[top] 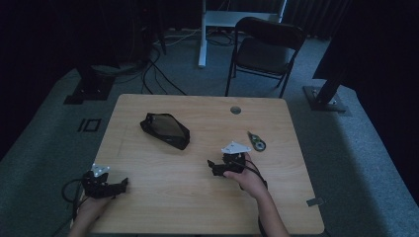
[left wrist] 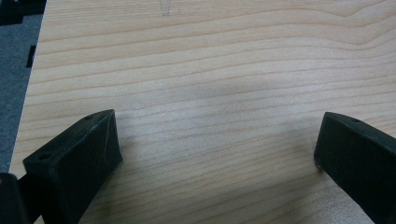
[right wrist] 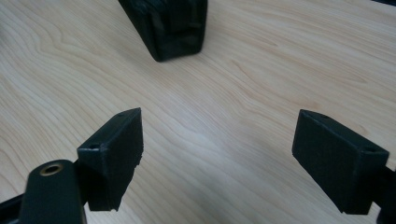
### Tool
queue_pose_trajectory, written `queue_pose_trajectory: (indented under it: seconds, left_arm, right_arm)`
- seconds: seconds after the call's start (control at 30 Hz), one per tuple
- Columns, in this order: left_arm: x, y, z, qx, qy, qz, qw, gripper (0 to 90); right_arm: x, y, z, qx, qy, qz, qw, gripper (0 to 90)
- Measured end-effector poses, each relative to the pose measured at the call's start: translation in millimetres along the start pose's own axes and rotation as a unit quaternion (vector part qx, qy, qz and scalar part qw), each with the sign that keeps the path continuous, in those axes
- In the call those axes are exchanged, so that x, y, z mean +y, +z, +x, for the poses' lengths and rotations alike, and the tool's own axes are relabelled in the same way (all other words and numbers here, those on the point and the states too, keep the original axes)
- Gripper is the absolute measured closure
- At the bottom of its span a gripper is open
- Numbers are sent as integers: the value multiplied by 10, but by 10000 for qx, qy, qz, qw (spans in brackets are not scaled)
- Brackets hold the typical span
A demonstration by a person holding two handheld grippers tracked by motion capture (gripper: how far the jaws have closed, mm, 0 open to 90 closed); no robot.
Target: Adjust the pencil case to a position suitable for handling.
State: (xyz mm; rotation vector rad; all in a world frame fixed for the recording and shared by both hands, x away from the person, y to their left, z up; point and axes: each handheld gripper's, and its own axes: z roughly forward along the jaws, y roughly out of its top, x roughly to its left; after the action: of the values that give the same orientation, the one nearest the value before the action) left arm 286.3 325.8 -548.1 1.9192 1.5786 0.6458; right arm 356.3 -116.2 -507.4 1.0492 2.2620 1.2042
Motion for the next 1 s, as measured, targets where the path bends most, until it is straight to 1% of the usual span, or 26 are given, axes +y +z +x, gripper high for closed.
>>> queue_pose_trajectory:
  seconds: [0.1, 0.13, 0.2, 0.27, 0.5, 0.53, 0.63, 0.7, 0.8, 0.87, 0.97, 1.0]
  left_arm:
    - [0, 0, 0, 0, 1, 1, 10000, 5]
    - [0, 0, 0, 1, 0, 0, 10000, 5]
    - [0, 0, 0, 0, 1, 1, 10000, 5]
    - [0, 0, 0, 0, 1, 1, 10000, 5]
    - [0, 0, 0, -1, 1, 1, 10000, 5]
    - [0, 0, 0, 0, 2, 2, 10000, 5]
    - [0, 0, 0, 0, 2, 2, 10000, 5]
    - [0, 0, 0, 0, 1, 1, 10000, 5]
    - [0, 0, 0, 0, 3, 2, 10000, 5]
    - [0, 0, 0, 0, 1, 1, 10000, 5]
    - [0, 0, 0, 0, 1, 1, 10000, 5]
    - [0, 0, 0, 0, 1, 1, 10000, 5]
  right_arm:
    - [44, 54, 32, 61, -87, -13, 9999, 163]
    - [61, 77, 46, 127, -126, -32, 9998, 163]
    - [84, 119, 69, 161, -192, -7, 9997, 163]
    - [111, 156, 84, 180, -184, -35, 9997, 163]
    - [226, 260, 136, 265, -275, -91, 9992, 164]
    - [282, 290, 152, 264, -305, -146, 9991, 177]
    - [338, 329, 171, 281, -292, -224, 9989, 187]
    - [368, 367, 187, 336, -313, -262, 9986, 186]
    - [407, 419, 211, 347, -334, -275, 9985, 187]
    - [431, 451, 218, 342, -341, -292, 9984, 219]
    - [458, 475, 216, 352, -285, -343, 9984, 227]
    - [493, 507, 214, 266, -327, -379, 9984, 248]
